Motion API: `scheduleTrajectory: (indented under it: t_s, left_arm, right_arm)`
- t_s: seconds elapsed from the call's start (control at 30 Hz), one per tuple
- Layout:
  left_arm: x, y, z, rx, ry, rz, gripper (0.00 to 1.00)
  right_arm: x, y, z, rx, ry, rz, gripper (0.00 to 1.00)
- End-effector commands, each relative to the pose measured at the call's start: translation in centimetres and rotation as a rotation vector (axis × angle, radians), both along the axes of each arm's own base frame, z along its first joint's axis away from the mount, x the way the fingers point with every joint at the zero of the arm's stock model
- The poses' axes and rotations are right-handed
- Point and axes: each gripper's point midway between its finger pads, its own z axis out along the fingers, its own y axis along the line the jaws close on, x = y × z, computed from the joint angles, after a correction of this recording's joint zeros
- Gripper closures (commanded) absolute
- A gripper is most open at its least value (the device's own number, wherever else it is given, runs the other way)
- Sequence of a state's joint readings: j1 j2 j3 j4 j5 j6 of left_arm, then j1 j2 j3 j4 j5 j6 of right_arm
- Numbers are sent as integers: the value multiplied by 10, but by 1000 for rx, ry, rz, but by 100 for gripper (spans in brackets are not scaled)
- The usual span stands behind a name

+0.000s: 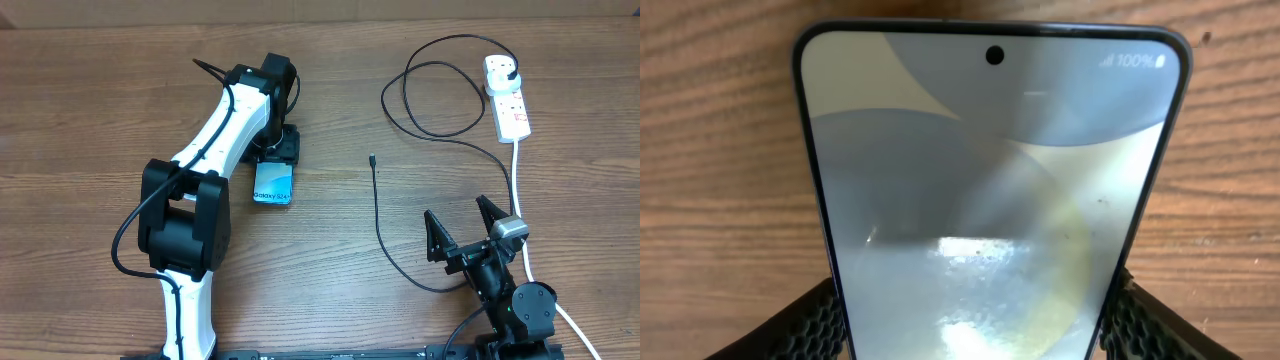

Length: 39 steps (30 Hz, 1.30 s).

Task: Plug charger to phone and switch on socket
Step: 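Close the left gripper on the phone's top edge, then lift the phone with the left gripper and tilt it upright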

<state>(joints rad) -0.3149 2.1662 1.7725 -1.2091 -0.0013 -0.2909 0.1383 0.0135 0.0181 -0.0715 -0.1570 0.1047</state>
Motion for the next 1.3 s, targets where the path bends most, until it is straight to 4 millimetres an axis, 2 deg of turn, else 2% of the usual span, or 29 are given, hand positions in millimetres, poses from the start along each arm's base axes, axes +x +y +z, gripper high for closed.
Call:
scheduleTrajectory:
  t_s: [0.0, 0.27, 0.53, 0.8, 1.03, 1.27]
  left_arm:
    - [4, -14, 13, -58, -3, 24, 96]
    - [-11, -37, 40, -196, 80, 31, 96]
    - [-38, -69, 61, -404, 226, 60, 96]
    - [-61, -90, 83, -524, 421, 297, 96]
    - [-72, -84, 100, -564, 578, 504, 96]
    - [-61, -61, 106, -606, 597, 594, 96]
  right_arm:
    - [0, 1, -1, -1, -6, 5, 0]
    - [0, 1, -1, -1, -6, 5, 0]
    - [0, 1, -1, -1, -6, 5, 0]
    - [0, 1, -1, -1, -6, 5, 0]
    - [0, 1, -1, -1, -6, 5, 0]
    - [0, 1, -1, -1, -6, 5, 0]
